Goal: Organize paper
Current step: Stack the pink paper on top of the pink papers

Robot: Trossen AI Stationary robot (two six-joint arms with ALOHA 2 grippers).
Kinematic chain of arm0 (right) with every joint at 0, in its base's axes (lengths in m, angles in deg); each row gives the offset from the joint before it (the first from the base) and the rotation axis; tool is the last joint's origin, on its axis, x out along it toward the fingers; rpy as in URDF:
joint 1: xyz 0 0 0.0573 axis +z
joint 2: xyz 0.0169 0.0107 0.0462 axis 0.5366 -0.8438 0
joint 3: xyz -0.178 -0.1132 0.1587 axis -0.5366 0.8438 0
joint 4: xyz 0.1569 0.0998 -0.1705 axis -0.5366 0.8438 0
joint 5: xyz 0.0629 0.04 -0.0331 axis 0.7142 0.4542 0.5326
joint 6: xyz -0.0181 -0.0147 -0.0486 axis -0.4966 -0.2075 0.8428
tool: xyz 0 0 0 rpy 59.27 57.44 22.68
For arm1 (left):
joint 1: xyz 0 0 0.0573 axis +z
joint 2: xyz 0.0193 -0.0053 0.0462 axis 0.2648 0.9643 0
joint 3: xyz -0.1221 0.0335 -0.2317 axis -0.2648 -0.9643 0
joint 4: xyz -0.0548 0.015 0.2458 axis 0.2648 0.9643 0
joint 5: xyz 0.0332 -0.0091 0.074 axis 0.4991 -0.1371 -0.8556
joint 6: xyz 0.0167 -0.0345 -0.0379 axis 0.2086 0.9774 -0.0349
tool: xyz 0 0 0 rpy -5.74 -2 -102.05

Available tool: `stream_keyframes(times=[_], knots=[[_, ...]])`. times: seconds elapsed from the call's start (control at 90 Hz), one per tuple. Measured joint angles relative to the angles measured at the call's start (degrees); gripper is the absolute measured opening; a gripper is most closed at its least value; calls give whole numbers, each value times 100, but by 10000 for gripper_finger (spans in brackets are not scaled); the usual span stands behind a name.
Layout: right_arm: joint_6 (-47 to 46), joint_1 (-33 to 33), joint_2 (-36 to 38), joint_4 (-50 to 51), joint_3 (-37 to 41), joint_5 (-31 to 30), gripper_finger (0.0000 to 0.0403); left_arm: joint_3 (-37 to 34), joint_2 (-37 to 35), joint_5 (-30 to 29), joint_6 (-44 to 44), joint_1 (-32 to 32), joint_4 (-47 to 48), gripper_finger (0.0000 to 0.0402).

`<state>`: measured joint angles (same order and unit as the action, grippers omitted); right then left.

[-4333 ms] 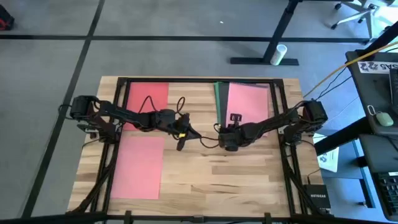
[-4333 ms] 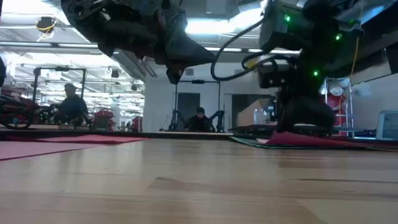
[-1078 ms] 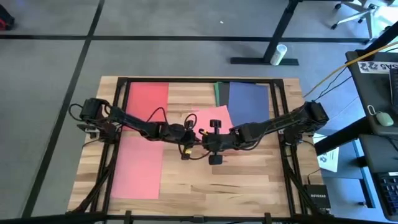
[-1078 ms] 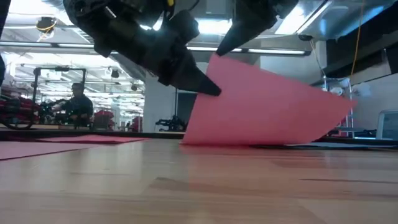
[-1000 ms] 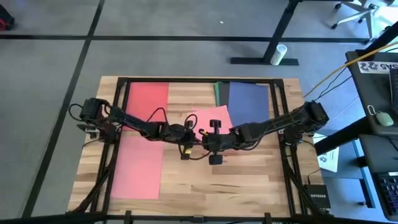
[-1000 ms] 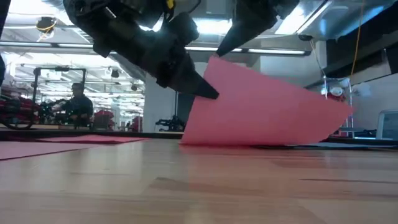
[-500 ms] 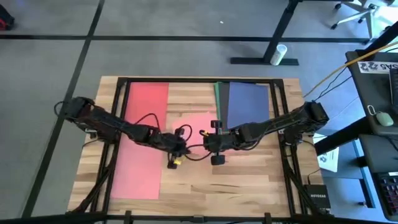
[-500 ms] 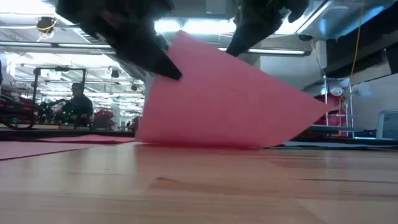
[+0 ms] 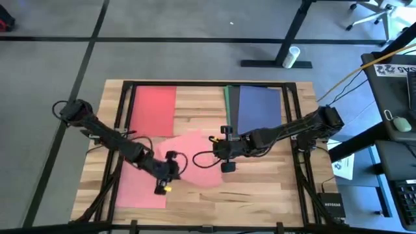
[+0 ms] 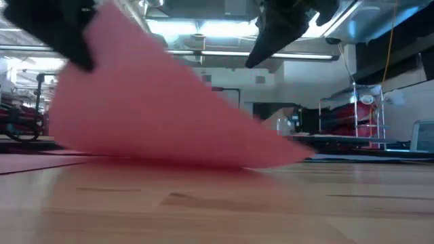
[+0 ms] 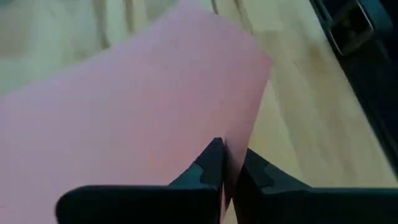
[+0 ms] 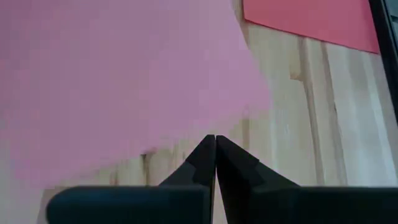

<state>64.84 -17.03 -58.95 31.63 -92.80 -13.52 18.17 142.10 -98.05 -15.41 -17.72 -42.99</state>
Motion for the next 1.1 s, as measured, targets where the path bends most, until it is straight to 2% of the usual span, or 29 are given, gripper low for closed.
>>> stream_keyframes(times=[0.133, 0.633, 0.811, 1.1], knots=[[0, 0, 0, 0, 0, 0, 0, -1, 2, -228, 704, -449, 385, 0], [-23, 0, 0, -2, 0, 93, 0, -1, 2, -164, 2959, -1916, 1297, 0], [-24, 0, 0, -4, 1, 151, 0, 0, 2, 405, 3414, -2299, 1607, 0], [-24, 0, 0, -9, 0, 151, 0, 1, 2, 1574, 3517, -2603, 2322, 0]])
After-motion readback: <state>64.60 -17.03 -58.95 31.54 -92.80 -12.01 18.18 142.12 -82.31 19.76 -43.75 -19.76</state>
